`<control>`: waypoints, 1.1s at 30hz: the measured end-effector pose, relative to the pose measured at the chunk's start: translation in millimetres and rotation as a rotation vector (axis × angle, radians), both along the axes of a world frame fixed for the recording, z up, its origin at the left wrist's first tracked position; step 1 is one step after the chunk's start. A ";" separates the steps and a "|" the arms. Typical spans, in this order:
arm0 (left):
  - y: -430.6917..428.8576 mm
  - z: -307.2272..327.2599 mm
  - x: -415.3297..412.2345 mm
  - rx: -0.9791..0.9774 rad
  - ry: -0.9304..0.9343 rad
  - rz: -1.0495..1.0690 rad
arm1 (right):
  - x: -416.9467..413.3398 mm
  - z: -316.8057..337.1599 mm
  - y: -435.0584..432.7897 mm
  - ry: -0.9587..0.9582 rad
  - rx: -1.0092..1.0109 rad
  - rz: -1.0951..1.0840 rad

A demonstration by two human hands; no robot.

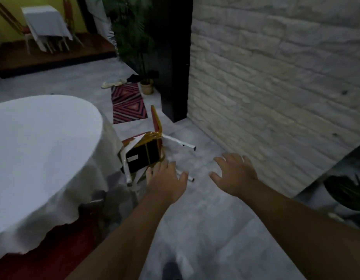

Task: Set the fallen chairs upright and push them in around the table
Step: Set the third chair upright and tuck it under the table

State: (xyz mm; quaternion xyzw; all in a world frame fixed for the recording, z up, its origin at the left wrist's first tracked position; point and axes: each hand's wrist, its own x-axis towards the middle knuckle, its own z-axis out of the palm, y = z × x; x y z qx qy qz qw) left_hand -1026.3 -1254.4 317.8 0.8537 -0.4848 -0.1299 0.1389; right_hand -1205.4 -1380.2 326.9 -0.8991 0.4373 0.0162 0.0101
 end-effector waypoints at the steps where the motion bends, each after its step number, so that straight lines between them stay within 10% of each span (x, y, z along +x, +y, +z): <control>1: -24.8 -1.6 4.6 0.007 -0.001 -0.004 | 5.8 -1.1 -22.4 0.004 -0.003 -0.001; 22: -495.6 -38.3 93.7 0.124 0.029 0.225 | 112.3 -25.9 -519.8 0.105 0.105 0.305; 33: -649.3 -72.8 232.8 0.148 0.050 0.556 | 321.8 -54.5 -713.6 0.204 0.098 0.620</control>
